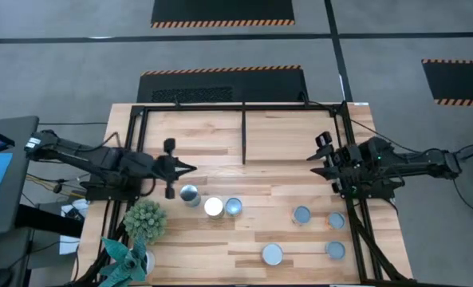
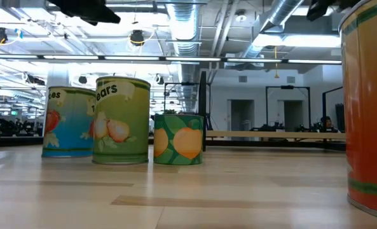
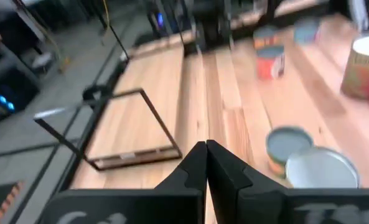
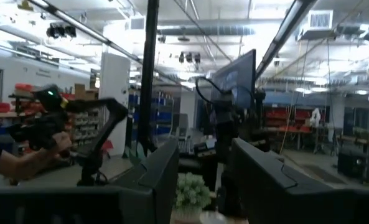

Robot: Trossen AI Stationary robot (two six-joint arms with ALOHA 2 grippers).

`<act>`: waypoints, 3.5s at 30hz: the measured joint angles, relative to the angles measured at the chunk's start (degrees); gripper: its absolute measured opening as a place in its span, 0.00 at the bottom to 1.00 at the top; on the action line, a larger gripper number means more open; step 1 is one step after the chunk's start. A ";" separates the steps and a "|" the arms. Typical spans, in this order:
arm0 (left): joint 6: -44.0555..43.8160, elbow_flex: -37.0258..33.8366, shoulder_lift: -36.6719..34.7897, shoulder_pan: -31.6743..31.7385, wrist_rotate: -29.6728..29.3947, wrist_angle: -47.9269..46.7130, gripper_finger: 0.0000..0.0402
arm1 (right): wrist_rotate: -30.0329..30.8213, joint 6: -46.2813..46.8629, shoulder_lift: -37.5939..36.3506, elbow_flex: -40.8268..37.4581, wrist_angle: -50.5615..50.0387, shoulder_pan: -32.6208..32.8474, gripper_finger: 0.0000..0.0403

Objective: Pick and place cans onto a shelf
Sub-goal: Put the canned tomatoes on the shelf

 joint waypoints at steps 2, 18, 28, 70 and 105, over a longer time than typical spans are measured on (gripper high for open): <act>-0.51 1.13 2.98 0.00 -0.02 -2.42 0.00 | 0.00 0.01 1.53 0.00 0.02 0.00 0.43; -4.46 1.25 17.33 0.00 -0.05 -5.79 0.00 | 0.09 0.42 7.96 0.02 -0.05 0.00 0.43; -9.01 1.51 19.64 0.02 3.49 -8.07 0.09 | 0.11 2.67 9.99 0.04 -0.10 0.00 0.43; -29.64 6.89 19.77 0.04 9.92 -30.44 0.37 | 0.09 4.26 15.27 0.07 -0.03 0.00 0.43; -33.71 7.08 23.57 0.07 13.94 -30.73 0.08 | 0.02 4.23 15.27 0.11 -0.20 0.00 0.43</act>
